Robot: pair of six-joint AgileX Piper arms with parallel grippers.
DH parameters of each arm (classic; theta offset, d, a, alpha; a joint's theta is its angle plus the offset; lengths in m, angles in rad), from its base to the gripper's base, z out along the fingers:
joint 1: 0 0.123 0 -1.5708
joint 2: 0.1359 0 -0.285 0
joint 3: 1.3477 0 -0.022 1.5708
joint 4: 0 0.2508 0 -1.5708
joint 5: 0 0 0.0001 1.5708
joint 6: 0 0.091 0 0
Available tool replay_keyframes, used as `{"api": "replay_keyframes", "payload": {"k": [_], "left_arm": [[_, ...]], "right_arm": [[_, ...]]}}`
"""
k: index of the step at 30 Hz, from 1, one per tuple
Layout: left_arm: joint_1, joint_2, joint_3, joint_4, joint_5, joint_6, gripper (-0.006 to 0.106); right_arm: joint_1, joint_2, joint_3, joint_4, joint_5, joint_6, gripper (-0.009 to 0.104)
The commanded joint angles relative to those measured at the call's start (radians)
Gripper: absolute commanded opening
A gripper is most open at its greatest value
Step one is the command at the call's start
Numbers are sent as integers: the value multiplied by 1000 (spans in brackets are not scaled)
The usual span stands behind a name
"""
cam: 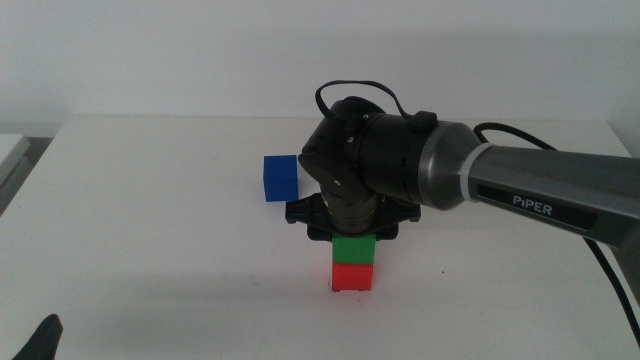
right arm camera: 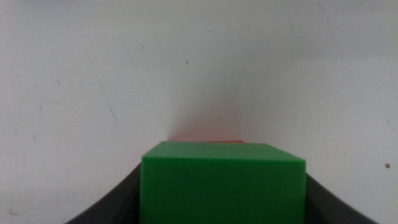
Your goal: Stack red cubes first, then green, then blue cubes in a specific spot.
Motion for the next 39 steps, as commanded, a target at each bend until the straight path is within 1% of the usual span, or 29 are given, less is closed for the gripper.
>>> {"api": "replay_keyframes", "payload": {"k": [1,2,5,7,9,12,14,18,20,23,25,27,29,33,35,39], "left_arm": [[-4,-4,-1,0,-14,-5,94],[-4,-4,-1,0,-14,-5,94],[-4,-4,-1,0,-14,-5,94],[-4,-4,-1,0,-14,-5,94],[-4,-4,-1,0,-14,-5,94],[-4,-4,-1,0,-14,-5,94],[-4,-4,-1,0,-14,-5,94],[-4,-4,-1,0,-14,-5,94],[-4,-4,-1,0,-14,-5,94],[-4,-4,-1,0,-14,-5,94],[-4,-4,-1,0,-14,-5,94],[-4,-4,-1,0,-14,-5,94],[-4,-4,-1,0,-14,-5,94],[-4,-4,-1,0,-14,-5,94],[-4,-4,-1,0,-14,-5,94],[-4,-4,-1,0,-14,-5,94]], "right_arm": [[0,-1,2,-14,7,0,37],[0,-1,2,-12,7,0,51],[0,-1,2,-12,7,-4,56],[0,-1,2,-12,7,-14,61],[0,-1,2,-12,7,-25,69],[2,-7,2,-12,4,-30,85],[17,-38,2,-28,7,-42,93],[70,-185,2,-32,50,-143,93],[96,-280,2,-40,98,-215,93],[102,-405,28,-31,135,-319,93],[100,-503,82,-31,123,-375,93],[100,-606,162,-44,77,-416,93],[98,-735,264,-47,-1,-466,93],[58,-968,429,3,-112,-588,93],[29,-1085,480,38,-125,-663,93],[-5,-1214,514,124,-125,-811,93]]}}
